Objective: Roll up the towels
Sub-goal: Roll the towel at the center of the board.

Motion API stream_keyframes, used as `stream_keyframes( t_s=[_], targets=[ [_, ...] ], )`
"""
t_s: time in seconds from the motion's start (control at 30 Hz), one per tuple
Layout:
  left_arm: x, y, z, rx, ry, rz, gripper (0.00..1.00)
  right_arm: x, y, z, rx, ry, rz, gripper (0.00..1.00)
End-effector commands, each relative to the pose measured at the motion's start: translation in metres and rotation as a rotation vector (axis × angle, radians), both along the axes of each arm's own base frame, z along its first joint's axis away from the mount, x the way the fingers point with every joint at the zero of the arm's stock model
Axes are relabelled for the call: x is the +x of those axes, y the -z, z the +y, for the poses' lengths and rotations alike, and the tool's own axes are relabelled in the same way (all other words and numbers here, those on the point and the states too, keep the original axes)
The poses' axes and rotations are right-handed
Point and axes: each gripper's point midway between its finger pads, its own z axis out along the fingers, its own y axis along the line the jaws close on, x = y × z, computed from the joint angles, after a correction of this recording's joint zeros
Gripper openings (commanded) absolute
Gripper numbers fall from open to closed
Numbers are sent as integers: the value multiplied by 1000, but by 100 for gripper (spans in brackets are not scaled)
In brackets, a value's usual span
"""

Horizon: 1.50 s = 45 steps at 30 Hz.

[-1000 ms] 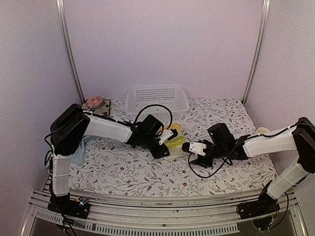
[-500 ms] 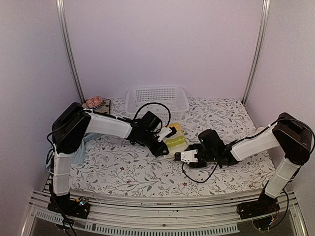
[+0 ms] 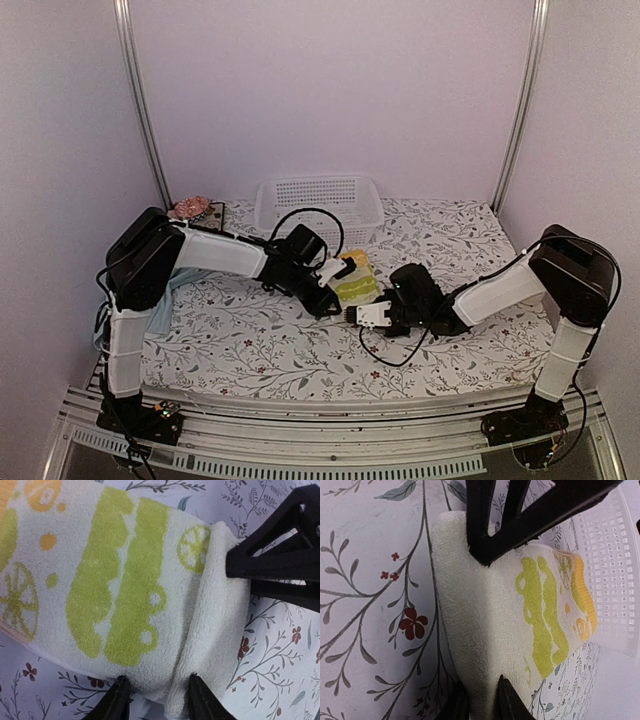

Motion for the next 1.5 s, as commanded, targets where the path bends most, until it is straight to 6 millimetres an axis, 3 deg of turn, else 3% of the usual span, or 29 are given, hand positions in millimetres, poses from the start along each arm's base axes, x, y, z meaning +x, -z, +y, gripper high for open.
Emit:
stream_keyframes(
  t_s=[0.0,0.1,0.2,0.43,0.53,0.7,0.87,1.03,1.2,1.47],
  targets=[
    [0,16,15,37,-21,57,42,-1,19,-4,-50,37,44,16],
    [0,9,16,21,-18,34,44,0,24,-3,-49,52,68,6],
    [3,0,18,3,-23,2,48,-3,25,0,-39,56,110,3],
    [12,-29,37,-30,-72,-134,78,-19,16,10,1,26,228,2],
    [10,-61,43,-90,-69,-237,83,-29,13,16,23,13,313,2],
    [-6,-77,50,-142,-31,-386,83,-48,8,25,61,-9,459,2],
    [-32,-76,48,-171,67,-494,84,-61,8,27,78,9,590,2],
    [-58,-74,36,-183,186,-596,84,-59,-3,26,129,41,684,2],
    [-75,-68,32,-170,268,-653,81,-57,-1,28,135,67,756,3],
    [-92,-63,24,-145,340,-762,68,-56,2,36,144,79,849,3]
  ],
)
